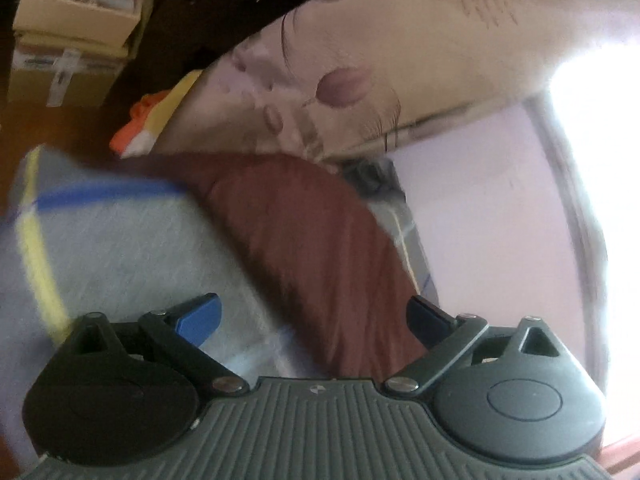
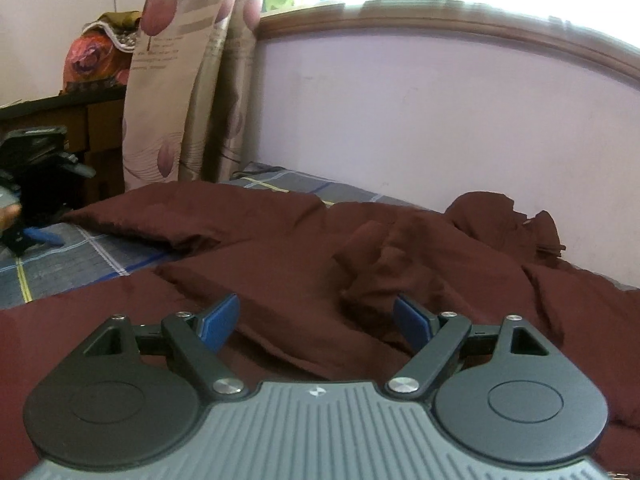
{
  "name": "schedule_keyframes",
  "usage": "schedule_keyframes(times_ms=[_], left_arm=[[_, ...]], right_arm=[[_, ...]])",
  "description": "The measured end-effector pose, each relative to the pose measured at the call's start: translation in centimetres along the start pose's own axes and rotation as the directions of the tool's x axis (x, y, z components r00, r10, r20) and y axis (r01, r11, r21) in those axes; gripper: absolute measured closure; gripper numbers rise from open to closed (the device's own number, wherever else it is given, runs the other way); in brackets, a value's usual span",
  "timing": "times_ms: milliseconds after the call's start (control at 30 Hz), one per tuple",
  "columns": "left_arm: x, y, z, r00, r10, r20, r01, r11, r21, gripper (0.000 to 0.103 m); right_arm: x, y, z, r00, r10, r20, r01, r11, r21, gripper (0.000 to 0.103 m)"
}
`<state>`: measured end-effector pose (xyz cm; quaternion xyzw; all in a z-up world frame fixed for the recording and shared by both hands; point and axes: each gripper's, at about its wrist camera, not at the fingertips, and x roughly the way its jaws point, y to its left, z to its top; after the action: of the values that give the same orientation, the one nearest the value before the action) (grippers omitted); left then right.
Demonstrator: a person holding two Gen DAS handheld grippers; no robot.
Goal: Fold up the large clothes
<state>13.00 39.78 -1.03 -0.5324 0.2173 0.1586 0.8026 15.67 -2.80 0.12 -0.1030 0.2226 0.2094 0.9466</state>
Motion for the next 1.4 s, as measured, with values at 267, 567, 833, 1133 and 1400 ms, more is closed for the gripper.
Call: schedule_keyframes(times_ms=[267, 567, 833, 1133, 1400], left_arm=[[3.3, -1.3, 2.5, 0.995, 0.017, 0.094, -0.018, 1.0, 0.004, 0.027], [2.7, -13.1, -0.4, 0.98, -0.145, 0.136, 0.082, 0.918, 0.389, 0.09], [-2.3, -27.4, -19.2, 0.825, -0.501, -0.262, 0.519, 0.485, 0.704, 0.09], [-4.4, -23.9, -31.6, 0.792, -0.505, -0.343, 0.528, 0.284, 0.801, 0.0], [-6.1, -18.9, -26.7, 0.841, -0.489, -0.232, 0.492, 0.514, 0.703, 0.0]], right_arm=[[-0.2, -0.8, -0.4, 1.0, -0.002, -0.002, 0.002, 0.997, 0.075, 0.017], [-1.8, -4.0, -1.2, 0.998, -0.032, 0.057, 0.013, 0.951, 0.31, 0.017], [-7.2, -7.6, -2.0, 0.982, -0.152, 0.112, 0.074, 0.857, 0.511, 0.017], [-17.2, -14.6, -4.7, 0.919, -0.391, 0.055, 0.302, 0.785, 0.541, 0.016], [-16.1, -14.1, 0.0, 0.961, -0.235, 0.144, 0.157, 0.896, 0.415, 0.015]])
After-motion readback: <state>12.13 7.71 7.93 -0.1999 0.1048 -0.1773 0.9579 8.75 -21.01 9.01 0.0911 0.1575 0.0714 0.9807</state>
